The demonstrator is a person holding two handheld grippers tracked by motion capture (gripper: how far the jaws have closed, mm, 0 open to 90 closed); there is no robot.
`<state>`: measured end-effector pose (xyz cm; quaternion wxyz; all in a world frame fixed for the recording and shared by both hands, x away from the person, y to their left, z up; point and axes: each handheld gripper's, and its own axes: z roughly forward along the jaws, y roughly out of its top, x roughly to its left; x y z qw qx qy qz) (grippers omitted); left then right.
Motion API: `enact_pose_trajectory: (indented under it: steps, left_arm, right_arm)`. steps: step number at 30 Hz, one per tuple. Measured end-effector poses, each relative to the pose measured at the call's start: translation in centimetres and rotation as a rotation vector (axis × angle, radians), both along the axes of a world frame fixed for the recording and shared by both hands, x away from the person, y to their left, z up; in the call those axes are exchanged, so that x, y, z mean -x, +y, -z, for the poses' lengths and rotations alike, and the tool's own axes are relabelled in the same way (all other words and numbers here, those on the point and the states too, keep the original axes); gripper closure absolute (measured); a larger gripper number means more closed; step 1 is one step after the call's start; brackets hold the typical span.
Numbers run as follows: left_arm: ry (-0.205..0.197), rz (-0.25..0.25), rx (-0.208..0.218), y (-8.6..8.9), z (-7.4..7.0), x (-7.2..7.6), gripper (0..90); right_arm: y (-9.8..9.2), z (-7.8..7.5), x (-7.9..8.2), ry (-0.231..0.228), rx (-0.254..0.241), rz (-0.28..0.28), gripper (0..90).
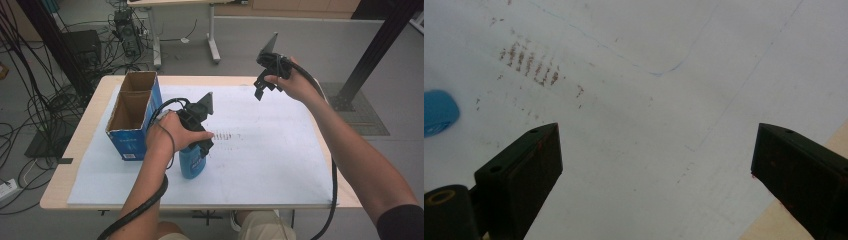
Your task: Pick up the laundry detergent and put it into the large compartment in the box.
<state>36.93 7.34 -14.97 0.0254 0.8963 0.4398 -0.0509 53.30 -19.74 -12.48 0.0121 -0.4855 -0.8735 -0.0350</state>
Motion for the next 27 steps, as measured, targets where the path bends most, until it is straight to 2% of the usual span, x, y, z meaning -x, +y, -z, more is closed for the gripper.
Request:
enact_pose_trajectory:
  steps: [27]
  left_arm:
    - [0.002,-0.002,-0.006,0.14,0.99,0.20,6.0]
  right_arm:
    - [0.38,0.20,0.02,0.000,0.004,-0.006,6.2]
